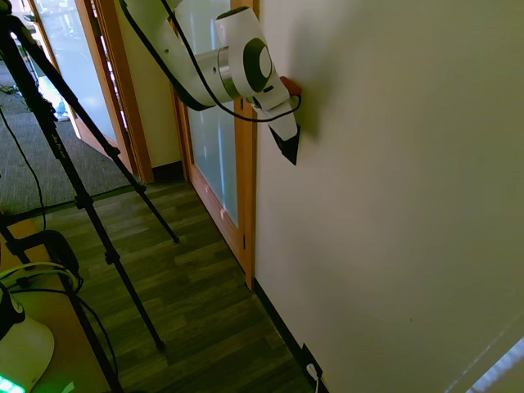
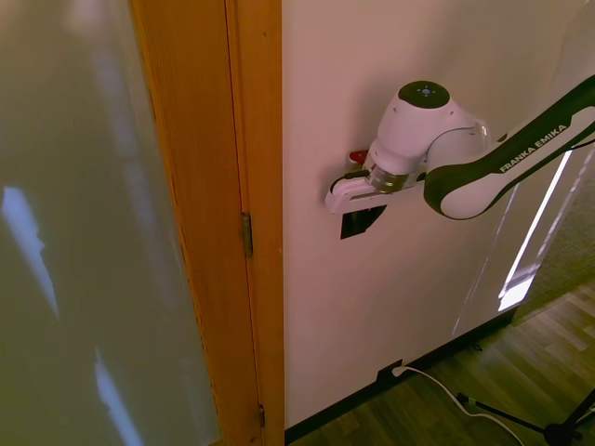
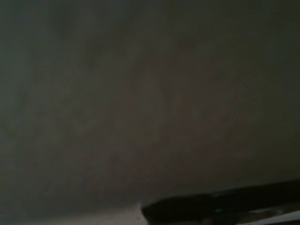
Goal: Turn on the light
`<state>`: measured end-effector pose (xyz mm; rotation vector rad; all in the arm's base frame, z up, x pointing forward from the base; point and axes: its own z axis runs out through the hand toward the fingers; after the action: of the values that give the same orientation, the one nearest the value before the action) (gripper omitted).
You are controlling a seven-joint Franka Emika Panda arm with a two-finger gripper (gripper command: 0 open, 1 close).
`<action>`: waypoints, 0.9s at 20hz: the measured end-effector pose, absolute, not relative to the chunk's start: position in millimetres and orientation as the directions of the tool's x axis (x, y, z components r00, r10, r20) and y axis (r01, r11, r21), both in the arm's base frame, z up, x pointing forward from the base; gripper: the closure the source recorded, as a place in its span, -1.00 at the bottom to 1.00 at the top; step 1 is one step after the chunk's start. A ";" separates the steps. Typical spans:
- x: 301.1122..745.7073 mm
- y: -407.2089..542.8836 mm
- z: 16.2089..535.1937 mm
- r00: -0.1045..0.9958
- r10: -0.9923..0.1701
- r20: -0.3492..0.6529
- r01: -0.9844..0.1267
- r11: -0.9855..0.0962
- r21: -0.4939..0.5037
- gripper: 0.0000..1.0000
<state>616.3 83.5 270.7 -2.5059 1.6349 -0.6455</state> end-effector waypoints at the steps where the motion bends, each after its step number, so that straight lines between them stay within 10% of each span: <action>1: 616.4 83.9 270.8 0.338 -0.892 0.299 -0.856 -0.423 -0.296 1.00; 18: 601.6 77.0 315.6 0.260 -0.917 0.303 -0.844 -0.368 -0.389 1.00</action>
<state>601.6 77.0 315.6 -2.3713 1.6726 -0.7324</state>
